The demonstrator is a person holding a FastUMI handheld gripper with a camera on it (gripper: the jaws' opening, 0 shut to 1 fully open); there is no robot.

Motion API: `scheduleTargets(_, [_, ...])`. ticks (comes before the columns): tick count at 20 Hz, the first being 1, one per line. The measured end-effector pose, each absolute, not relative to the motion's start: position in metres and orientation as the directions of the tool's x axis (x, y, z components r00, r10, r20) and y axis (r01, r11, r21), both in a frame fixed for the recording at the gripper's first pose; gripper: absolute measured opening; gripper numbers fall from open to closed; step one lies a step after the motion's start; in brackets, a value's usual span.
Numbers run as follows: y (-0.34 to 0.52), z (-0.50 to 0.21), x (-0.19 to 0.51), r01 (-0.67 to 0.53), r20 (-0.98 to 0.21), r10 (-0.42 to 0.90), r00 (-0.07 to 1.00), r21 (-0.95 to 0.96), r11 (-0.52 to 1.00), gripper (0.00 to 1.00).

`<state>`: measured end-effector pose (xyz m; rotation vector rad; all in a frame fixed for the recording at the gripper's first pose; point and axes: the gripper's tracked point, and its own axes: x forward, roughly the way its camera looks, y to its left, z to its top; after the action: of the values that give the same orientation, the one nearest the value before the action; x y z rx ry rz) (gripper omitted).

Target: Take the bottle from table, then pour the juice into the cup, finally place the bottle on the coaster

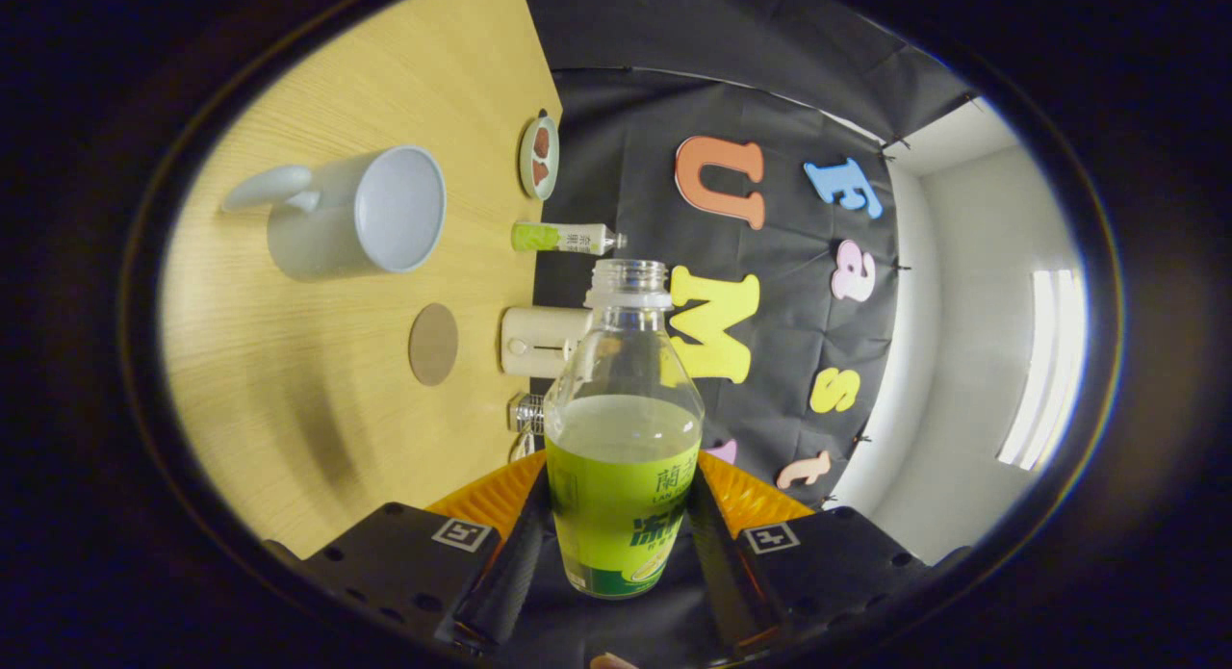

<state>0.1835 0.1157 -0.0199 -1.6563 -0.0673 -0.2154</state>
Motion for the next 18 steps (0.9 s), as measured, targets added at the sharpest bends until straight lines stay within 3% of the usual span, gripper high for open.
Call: scheduleTargets(18, [0.1261,-0.0208,0.1876,0.171,0.204,-0.086,0.975,-0.942,-0.288,0.8])
